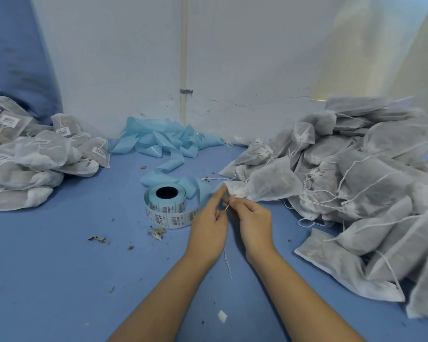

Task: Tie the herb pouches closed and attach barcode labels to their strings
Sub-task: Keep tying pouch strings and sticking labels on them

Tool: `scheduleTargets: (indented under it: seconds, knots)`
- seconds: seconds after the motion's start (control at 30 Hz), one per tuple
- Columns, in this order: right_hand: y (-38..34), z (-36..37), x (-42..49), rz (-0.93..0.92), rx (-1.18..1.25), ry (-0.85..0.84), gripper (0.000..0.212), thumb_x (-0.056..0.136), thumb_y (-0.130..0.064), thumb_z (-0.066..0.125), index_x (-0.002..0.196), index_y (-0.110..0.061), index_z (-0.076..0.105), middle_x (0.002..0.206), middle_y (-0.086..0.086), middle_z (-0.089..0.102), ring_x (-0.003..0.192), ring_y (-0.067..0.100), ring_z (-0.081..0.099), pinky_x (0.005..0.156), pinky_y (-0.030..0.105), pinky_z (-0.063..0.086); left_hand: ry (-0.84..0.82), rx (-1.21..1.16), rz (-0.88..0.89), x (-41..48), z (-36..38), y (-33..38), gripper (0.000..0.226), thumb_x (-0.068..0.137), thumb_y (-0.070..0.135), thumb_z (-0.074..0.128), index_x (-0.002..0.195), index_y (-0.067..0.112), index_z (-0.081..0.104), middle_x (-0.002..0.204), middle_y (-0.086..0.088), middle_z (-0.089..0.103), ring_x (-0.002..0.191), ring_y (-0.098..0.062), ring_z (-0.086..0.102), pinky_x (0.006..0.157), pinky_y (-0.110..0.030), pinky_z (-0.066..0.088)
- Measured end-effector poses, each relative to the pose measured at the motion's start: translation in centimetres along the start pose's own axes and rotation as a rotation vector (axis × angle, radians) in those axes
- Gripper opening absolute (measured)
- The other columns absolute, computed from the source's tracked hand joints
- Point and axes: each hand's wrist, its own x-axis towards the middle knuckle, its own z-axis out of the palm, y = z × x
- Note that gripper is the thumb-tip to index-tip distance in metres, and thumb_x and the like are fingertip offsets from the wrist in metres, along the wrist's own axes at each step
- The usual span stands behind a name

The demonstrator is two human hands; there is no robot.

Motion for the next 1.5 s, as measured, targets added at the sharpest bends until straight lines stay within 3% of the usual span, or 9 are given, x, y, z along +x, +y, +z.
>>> scheduleTargets:
  seconds: [0.1,0.33,0.6,0.7,0.97,1.1,1.2,1.37,1.5]
  knots:
    - [-0.1,0.0,0.0,0.021,-0.009,-0.012,0.026,0.088,-0.002,0.056,0.074,-0.015,0.074,0.076,-0.001,0.074,0.072,0.007,0.064,0.069,0.015,0.050,-0.005,-0.007,-0.015,0.1,0.1,0.0,0.056,0.091,-0.001,0.041,0.140,0.025,0.044,0.080,-0.015,0.061,0.047,0.005,0.047,0.048,-0.009,0.035]
    - [-0.7,-0.3,0.3,0.103,0.225,0.094,0.020,0.090,-0.004,0.052,0.077,-0.008,0.067,0.069,0.000,0.067,0.066,0.009,0.059,0.064,0.017,0.048,0.097,0.112,-0.041,0.1,0.3,0.0,0.009,0.091,0.007,0.053,0.091,0.012,0.060,0.056,0.008,0.045,0.053,0.004,0.047,0.053,-0.010,0.036]
    - [-1.3,-0.8,0.3,0.098,0.216,-0.067,0.018,0.092,-0.011,0.051,0.079,-0.012,0.063,0.064,-0.004,0.065,0.061,0.007,0.057,0.056,0.015,0.041,0.185,0.299,0.035,0.1,-0.5,-0.1,0.015,0.097,0.013,0.047,0.096,0.006,0.059,0.090,-0.004,0.058,0.085,-0.020,0.053,0.070,-0.026,0.037]
    - [-1.0,-0.7,0.3,-0.037,-0.051,0.025,0.022,0.092,-0.008,0.049,0.072,-0.010,0.054,0.062,-0.002,0.055,0.062,0.012,0.045,0.059,0.024,0.036,0.104,0.515,0.115,0.0,-1.1,-0.1,0.022,0.101,0.022,0.040,0.104,0.009,0.056,0.103,-0.004,0.052,0.088,-0.021,0.053,0.078,-0.038,0.044]
    - [-0.5,-0.5,-0.5,-0.404,-0.914,0.088,0.013,0.091,-0.021,0.048,0.083,-0.019,0.058,0.094,-0.007,0.061,0.095,0.017,0.048,0.076,0.036,0.040,0.066,0.707,0.248,-0.6,-0.7,0.9,0.025,0.102,0.026,0.038,0.115,0.013,0.055,0.141,0.005,0.038,0.090,-0.018,0.061,0.060,-0.027,0.035]
    - [-0.4,-0.3,-0.8,-0.523,-0.876,0.054,0.038,0.089,-0.007,0.051,0.124,-0.017,0.061,0.134,-0.007,0.056,0.124,0.013,0.044,0.098,0.028,0.036,0.075,0.550,0.179,-0.5,-0.8,0.7,0.023,0.101,0.027,0.038,0.110,0.014,0.056,0.120,0.003,0.055,0.091,-0.020,0.060,0.071,-0.034,0.045]
    - [-0.6,-0.2,-0.9,-0.583,-0.856,0.045,0.050,0.083,0.001,0.052,0.130,-0.015,0.058,0.141,-0.006,0.051,0.129,0.014,0.041,0.103,0.030,0.038,0.068,0.392,0.156,-0.4,-0.9,0.5,0.019,0.100,0.025,0.041,0.102,0.016,0.057,0.098,0.003,0.059,0.082,-0.015,0.055,0.070,-0.029,0.042]
    - [-0.4,-0.3,-0.8,-0.590,-0.862,0.052,0.053,0.082,0.002,0.052,0.132,-0.015,0.057,0.141,-0.007,0.051,0.129,0.013,0.041,0.104,0.029,0.037,0.154,0.541,0.287,-0.5,-0.8,1.0,0.014,0.095,0.015,0.052,0.102,0.010,0.063,0.143,0.003,0.041,0.095,-0.021,0.059,0.061,-0.042,0.049]
    - [-0.3,-0.4,-0.7,-0.585,-0.798,0.068,0.049,0.084,0.002,0.052,0.128,-0.017,0.060,0.134,-0.009,0.056,0.122,0.009,0.043,0.096,0.019,0.035,0.062,0.417,0.319,-0.3,-0.4,0.5,0.016,0.097,0.013,0.047,0.104,0.009,0.061,0.154,0.012,0.028,0.100,-0.005,0.054,0.069,-0.022,0.041]
